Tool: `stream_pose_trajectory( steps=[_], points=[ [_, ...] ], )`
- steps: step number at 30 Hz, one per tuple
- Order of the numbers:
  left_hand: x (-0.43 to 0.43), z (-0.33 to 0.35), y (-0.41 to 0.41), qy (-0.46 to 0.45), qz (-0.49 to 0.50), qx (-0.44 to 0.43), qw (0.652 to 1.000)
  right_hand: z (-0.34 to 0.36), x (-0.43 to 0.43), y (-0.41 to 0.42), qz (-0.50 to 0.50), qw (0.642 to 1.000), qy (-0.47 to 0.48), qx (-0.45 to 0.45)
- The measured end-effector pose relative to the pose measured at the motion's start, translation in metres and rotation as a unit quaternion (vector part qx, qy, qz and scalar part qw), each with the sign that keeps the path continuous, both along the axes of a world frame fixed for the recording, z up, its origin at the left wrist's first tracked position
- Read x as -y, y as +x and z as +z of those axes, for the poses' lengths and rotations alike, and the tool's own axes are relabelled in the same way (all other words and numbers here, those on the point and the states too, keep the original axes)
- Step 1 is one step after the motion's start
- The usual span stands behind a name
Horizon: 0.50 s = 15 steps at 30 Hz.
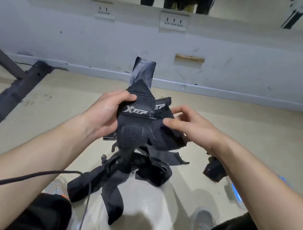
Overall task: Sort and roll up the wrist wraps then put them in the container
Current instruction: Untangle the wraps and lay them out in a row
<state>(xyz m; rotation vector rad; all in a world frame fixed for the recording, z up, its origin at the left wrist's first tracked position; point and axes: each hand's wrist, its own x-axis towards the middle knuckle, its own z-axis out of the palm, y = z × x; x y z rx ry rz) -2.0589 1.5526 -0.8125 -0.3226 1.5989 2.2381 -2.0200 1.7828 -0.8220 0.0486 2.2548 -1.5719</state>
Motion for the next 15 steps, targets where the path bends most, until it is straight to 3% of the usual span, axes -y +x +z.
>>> stream_pose_trajectory(
  steps=[4,7,15],
  points=[
    [-0.001,0.007,0.013,0.009,-0.011,-0.001,1.0,0.002,0.015,0.004,-0.07,0.991,-0.025,-0.109],
    [-0.001,0.005,0.015,-0.004,-0.015,0.012,1.0,-0.011,0.021,0.005,-0.115,0.98,-0.09,-0.135],
    [0.014,-0.001,0.02,0.004,0.003,0.069,0.998,-0.019,0.025,-0.026,-0.151,0.956,-0.251,-0.007]
  ],
)
